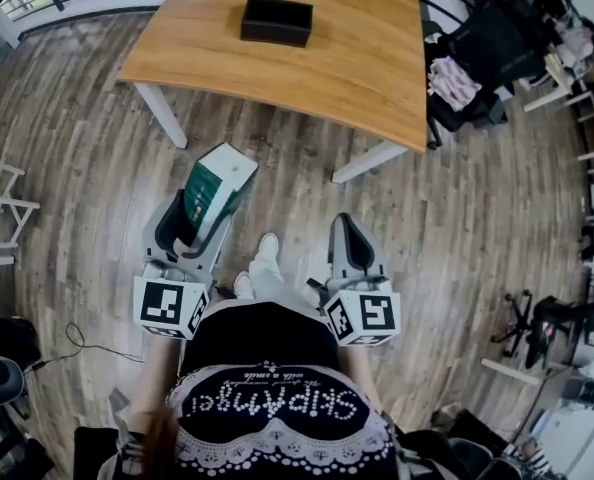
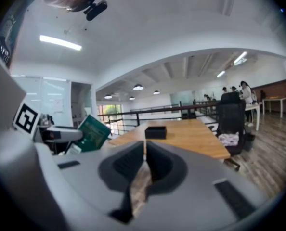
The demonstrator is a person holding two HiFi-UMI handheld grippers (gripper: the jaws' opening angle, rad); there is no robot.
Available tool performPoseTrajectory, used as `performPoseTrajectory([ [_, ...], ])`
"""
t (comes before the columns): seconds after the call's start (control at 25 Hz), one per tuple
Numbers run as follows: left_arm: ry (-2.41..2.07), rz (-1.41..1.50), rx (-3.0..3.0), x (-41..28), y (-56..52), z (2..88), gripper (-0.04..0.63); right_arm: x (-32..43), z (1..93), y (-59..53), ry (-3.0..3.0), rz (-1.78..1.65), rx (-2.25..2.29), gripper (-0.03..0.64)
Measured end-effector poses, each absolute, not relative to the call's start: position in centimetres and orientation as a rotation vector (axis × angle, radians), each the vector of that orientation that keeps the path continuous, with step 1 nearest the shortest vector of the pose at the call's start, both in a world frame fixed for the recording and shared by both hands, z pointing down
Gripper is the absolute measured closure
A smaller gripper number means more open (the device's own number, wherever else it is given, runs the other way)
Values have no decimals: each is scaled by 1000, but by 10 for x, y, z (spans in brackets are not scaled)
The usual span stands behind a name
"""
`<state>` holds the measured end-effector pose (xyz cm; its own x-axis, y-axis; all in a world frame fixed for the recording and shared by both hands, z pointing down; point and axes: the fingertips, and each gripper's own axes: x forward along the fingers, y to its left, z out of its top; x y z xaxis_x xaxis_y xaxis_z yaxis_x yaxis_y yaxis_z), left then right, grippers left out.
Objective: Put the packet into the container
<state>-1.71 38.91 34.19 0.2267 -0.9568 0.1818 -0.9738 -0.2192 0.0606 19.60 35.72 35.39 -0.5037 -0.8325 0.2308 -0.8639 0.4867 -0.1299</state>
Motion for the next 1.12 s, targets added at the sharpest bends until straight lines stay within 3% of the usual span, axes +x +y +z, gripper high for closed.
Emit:
performPoseTrajectory([
  [0.48, -1970, 104, 2264, -13, 313, 335, 247, 200, 358, 273, -2648, 354, 1385, 580],
  [1.12, -1975, 86, 2243, -3, 282, 335, 247, 211, 361, 239, -2657, 372, 1394, 580],
])
